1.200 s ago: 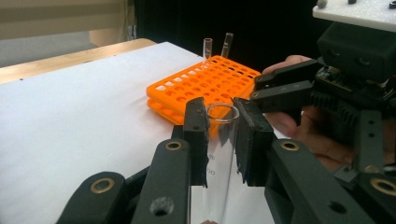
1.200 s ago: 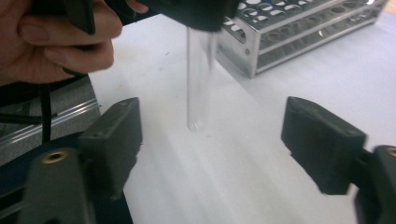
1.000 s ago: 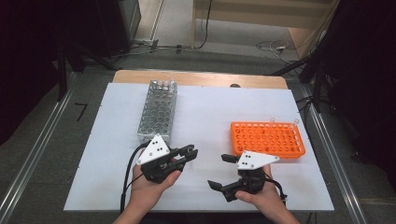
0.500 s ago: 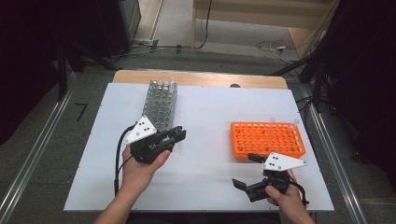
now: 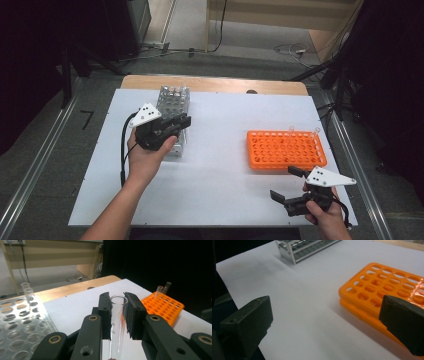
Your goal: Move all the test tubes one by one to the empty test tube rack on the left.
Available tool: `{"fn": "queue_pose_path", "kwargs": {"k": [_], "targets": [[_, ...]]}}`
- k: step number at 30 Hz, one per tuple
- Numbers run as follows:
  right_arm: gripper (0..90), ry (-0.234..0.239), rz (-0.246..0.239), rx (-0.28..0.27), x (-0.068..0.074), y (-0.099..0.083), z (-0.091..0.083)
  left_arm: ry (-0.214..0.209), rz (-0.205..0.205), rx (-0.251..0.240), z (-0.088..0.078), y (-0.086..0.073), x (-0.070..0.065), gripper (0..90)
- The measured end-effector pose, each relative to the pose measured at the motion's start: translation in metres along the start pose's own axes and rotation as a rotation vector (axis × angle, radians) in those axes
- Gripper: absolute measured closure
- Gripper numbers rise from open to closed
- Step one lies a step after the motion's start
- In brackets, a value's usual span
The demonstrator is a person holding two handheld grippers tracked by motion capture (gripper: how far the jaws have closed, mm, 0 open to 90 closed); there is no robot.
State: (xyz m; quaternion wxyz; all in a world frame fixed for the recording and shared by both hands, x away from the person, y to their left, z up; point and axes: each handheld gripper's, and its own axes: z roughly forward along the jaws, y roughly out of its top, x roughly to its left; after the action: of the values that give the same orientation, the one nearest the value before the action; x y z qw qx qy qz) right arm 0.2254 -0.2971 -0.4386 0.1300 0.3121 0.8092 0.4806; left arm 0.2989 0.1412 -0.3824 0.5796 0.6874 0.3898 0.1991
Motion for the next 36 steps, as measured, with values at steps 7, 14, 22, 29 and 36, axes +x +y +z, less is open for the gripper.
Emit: {"fn": "queue_pose_path", "kwargs": {"k": [7,14,22,29,36], "targets": [[0.0,-0.029,0.018,0.013,-0.008,-0.011,-0.009,0.040,-0.015,-0.001,0.014,0.009,0.021,75.7],[0.0,-0.038,0.029,0.019,-0.014,-0.015,-0.011,0.076,-0.033,-0.011,0.028,0.016,0.040,75.7],[0.0,-0.030,0.039,0.008,-0.014,-0.015,-0.011,0.130,-0.049,-0.020,0.046,0.025,0.062,75.7],[0.0,-0.031,0.041,0.008,-0.014,-0.015,-0.012,0.173,-0.072,-0.034,0.065,0.032,0.078,75.6],[0.0,-0.031,0.045,0.006,-0.015,-0.016,-0.013,0.224,-0.069,-0.020,0.082,0.035,0.094,75.6]]}}
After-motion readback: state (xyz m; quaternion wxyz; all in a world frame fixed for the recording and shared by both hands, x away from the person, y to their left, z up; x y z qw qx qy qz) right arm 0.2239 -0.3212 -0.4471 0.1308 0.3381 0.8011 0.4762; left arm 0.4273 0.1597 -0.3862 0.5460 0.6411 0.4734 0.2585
